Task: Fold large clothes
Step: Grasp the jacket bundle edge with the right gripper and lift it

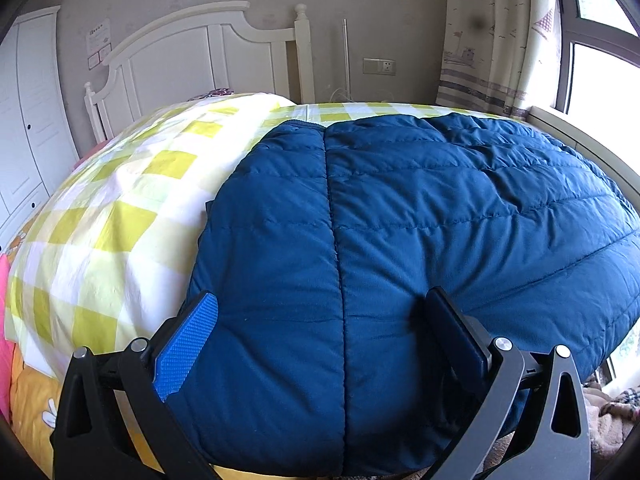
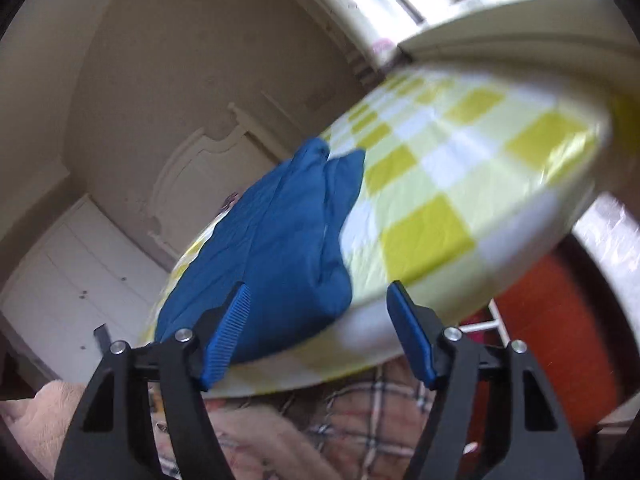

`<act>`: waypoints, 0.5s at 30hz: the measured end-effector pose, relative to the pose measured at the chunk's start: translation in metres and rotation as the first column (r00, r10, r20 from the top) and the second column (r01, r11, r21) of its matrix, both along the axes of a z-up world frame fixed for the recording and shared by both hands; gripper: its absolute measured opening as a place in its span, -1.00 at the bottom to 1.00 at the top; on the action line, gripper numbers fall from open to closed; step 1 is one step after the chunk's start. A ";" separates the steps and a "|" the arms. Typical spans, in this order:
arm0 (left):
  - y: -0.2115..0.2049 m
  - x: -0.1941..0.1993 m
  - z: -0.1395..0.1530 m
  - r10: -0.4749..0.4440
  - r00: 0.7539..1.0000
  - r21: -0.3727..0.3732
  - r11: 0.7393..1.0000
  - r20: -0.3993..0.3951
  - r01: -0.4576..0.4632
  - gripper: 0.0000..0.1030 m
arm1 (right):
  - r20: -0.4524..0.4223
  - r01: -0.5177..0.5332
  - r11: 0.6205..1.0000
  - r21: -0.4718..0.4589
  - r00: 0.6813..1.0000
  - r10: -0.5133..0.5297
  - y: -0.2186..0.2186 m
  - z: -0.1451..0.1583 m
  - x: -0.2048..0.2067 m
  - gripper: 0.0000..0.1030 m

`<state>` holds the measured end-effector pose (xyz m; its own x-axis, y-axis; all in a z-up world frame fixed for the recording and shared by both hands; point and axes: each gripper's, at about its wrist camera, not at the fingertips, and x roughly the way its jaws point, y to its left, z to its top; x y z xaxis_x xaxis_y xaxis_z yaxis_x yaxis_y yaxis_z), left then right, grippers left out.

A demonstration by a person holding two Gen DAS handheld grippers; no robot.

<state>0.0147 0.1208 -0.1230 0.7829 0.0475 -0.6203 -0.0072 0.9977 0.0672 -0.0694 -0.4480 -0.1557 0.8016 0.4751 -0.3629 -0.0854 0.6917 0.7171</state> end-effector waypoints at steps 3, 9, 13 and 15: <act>0.000 0.001 0.000 -0.002 1.000 0.003 1.000 -0.001 0.002 0.91 | -0.003 -0.068 0.998 0.012 0.998 0.068 0.021 -0.008 0.004 0.36; 0.001 0.000 0.000 -0.006 1.000 0.001 1.000 0.001 0.006 0.91 | 0.022 -0.108 0.994 -0.010 0.994 0.109 0.049 -0.002 0.020 0.38; 0.001 0.000 0.000 -0.008 1.000 -0.004 1.000 0.006 0.008 0.91 | 0.013 -0.104 0.995 -0.003 0.994 0.104 0.053 -0.001 0.033 0.43; 0.002 0.000 0.000 -0.010 1.000 -0.006 1.000 0.004 0.010 0.91 | 0.001 -0.102 0.994 0.024 0.995 0.102 0.055 0.001 0.044 0.57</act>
